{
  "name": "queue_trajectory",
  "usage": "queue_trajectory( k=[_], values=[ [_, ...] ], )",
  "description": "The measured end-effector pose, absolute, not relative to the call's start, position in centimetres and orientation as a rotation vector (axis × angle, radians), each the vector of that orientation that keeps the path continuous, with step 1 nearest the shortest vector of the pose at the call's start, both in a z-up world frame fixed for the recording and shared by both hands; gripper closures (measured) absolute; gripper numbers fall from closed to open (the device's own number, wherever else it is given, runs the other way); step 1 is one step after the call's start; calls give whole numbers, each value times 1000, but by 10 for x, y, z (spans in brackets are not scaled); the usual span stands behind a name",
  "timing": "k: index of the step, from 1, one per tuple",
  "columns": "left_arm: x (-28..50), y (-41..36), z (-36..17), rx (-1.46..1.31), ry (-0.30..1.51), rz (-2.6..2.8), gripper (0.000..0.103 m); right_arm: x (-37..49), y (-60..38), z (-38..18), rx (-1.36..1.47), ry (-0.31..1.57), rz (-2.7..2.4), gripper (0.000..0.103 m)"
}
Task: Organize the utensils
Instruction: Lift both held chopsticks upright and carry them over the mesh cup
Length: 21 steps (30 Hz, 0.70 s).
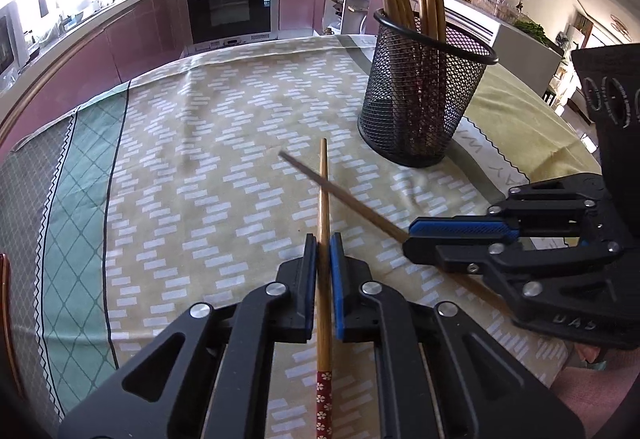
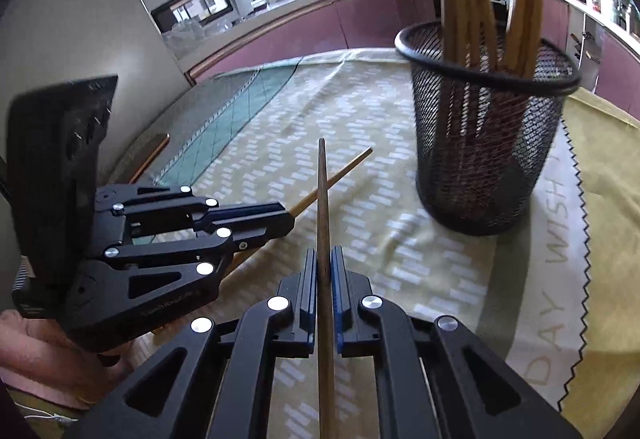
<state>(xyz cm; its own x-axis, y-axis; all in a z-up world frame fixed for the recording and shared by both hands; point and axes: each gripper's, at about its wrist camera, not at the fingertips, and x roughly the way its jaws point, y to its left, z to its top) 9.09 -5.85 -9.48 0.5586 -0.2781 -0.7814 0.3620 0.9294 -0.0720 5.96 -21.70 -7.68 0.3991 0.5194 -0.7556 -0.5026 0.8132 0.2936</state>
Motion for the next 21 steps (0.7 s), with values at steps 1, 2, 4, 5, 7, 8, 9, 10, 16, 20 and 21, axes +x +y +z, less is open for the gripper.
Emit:
queue_trajectory(
  k=[1, 2, 4, 5, 7, 8, 9, 10, 16, 20, 21],
  values=[
    [91, -59, -96, 106, 906, -377, 95, 62, -214, -77, 12, 972, 646, 97],
    [92, -59, -96, 110, 909, -374, 95, 62, -211, -78, 0, 979, 643, 97],
    [94, -58, -97, 110, 911, -375, 95, 62, -207, -78, -18, 978, 636, 97],
    [94, -58, -97, 108, 914, -379, 95, 62, -206, -78, -22, 981, 635, 97],
    [97, -58, -98, 104, 920, -386, 95, 61, -202, -78, -34, 976, 630, 96],
    [97, -58, -98, 106, 919, -387, 95, 62, -199, -79, -40, 973, 627, 96],
    [98, -59, -98, 109, 918, -386, 94, 61, -198, -78, -47, 968, 624, 97],
    [99, -60, -98, 111, 918, -385, 94, 62, -197, -78, -47, 966, 621, 97],
    [97, -63, -96, 108, 912, -375, 95, 61, -198, -77, -8, 941, 622, 97],
    [94, -62, -90, 105, 892, -376, 95, 52, -214, -70, 11, 911, 630, 97],
    [92, -62, -88, 105, 885, -374, 95, 52, -216, -69, 15, 906, 632, 97]
  ],
)
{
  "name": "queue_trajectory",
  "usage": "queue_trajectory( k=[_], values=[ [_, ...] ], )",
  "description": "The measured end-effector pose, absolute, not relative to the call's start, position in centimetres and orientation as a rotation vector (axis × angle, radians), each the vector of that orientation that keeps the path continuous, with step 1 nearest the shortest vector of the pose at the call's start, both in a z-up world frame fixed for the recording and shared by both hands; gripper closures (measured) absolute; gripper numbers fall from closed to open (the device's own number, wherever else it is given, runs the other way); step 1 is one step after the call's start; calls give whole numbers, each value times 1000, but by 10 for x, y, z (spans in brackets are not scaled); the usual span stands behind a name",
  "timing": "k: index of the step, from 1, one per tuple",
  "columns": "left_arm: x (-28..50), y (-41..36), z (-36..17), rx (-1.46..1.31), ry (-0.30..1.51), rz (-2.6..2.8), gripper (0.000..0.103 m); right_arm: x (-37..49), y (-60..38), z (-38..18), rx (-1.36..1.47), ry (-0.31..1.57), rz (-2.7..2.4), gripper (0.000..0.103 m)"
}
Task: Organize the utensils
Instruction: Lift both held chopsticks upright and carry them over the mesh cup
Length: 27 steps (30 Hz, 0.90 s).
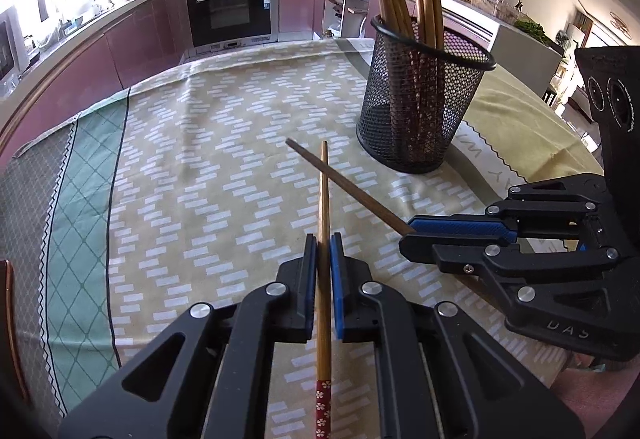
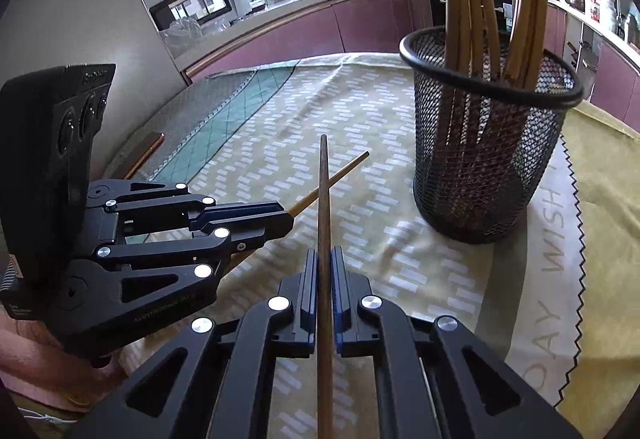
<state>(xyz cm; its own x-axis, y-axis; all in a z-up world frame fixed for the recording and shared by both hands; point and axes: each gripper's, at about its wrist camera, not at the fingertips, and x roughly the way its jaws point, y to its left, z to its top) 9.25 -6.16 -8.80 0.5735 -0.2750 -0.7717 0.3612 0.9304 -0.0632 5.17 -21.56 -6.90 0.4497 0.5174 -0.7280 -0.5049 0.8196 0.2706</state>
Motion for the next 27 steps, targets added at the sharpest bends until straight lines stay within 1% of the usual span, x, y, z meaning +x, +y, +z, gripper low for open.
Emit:
queue_trajectory(
  k=[13, 27],
  values=[
    [79, -56, -56, 79, 808, -385, 95, 39, -234, -41, 77, 803, 663, 97],
    [70, -44, -23, -16, 743, -454, 96, 30, -251, -17, 140, 719, 681, 97]
  ],
)
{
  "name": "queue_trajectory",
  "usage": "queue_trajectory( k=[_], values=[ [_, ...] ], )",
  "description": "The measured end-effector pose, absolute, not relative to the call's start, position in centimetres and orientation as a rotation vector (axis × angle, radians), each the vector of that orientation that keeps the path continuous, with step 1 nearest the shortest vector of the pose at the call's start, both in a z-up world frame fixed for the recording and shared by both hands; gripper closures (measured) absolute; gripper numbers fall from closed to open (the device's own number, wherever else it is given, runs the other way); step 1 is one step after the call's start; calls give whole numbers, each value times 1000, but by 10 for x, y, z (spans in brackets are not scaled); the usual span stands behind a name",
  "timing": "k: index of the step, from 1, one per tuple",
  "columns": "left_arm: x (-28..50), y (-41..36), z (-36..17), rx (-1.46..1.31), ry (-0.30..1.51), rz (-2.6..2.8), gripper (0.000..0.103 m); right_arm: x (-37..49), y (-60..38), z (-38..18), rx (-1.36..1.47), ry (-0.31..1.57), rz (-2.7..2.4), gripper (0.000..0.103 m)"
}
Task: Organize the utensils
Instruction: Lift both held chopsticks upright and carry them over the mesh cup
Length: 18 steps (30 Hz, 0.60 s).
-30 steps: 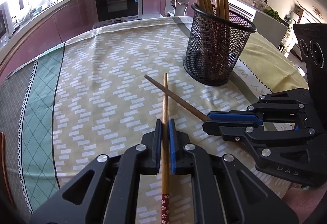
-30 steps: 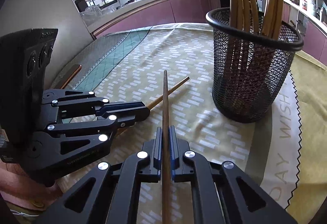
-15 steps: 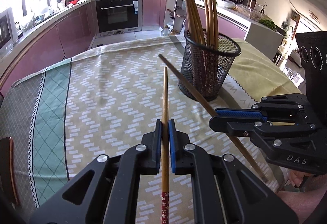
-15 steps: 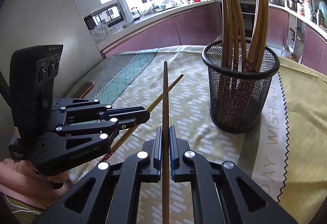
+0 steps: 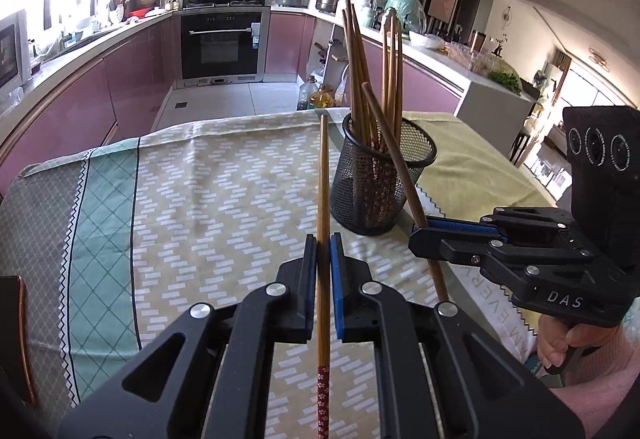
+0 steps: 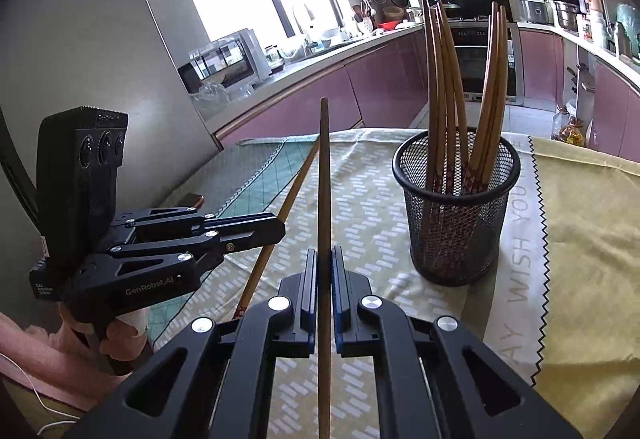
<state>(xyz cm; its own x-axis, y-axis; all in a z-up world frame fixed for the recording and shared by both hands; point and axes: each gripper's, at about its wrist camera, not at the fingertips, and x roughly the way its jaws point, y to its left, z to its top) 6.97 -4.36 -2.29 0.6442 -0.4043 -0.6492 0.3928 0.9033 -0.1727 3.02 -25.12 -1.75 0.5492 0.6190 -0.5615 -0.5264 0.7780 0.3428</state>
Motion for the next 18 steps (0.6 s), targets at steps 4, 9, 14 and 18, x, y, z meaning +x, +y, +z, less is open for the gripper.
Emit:
queue_trajectory(
  k=[4, 9, 14, 18],
  values=[
    [69, -39, -16, -38, 727, -465, 96, 29, -260, -13, 160, 702, 682, 97],
    [67, -35, -8, -58, 713, -476, 96, 28, -265, -8, 175, 681, 677, 97],
    [67, -31, -4, -78, 707, -486, 96, 29, -270, -2, 181, 664, 673, 97],
    [67, -28, 0, -93, 700, -493, 96, 29, -274, 3, 187, 647, 671, 97]
  ],
)
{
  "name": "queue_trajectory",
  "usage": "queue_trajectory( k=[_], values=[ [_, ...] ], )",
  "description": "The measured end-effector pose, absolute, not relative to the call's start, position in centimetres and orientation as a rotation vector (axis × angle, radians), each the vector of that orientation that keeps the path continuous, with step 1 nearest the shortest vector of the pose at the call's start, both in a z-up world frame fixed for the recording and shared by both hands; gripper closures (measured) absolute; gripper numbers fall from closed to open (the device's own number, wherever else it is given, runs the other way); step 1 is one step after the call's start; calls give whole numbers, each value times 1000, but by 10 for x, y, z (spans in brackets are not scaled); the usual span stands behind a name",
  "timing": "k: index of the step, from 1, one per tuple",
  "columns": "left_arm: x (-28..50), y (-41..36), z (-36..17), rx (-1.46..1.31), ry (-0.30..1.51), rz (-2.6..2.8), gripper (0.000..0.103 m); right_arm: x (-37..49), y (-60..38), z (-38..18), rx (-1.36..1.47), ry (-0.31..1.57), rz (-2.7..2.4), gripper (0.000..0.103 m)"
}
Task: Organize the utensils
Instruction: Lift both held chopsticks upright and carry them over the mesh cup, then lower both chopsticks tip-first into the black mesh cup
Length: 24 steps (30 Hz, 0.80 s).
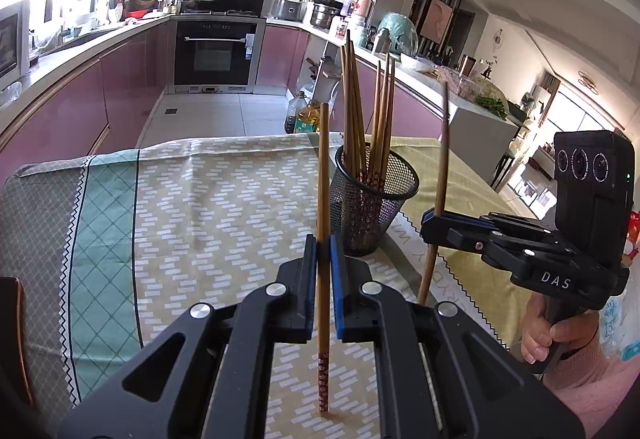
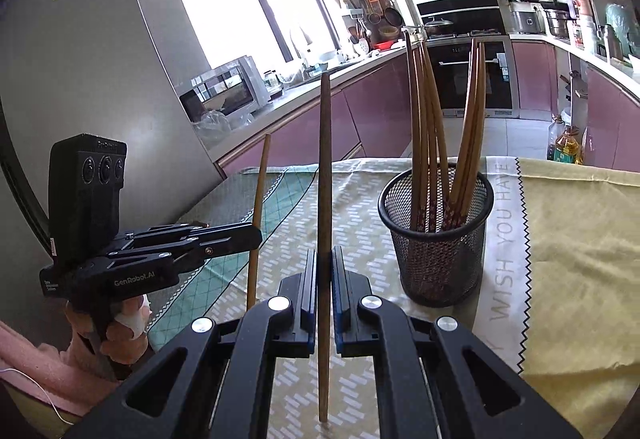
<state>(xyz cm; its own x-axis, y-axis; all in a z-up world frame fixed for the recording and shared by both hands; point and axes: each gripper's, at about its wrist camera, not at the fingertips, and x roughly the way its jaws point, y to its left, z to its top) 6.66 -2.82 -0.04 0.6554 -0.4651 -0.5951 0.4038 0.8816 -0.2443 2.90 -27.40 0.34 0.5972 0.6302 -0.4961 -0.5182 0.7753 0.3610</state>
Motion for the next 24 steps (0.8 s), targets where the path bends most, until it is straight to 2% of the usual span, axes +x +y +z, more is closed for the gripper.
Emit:
queue_trajectory(
  k=[24],
  values=[
    [67, -20, 20, -147, 647, -541, 96, 33, -287, 23, 202, 583, 648, 97]
  ],
)
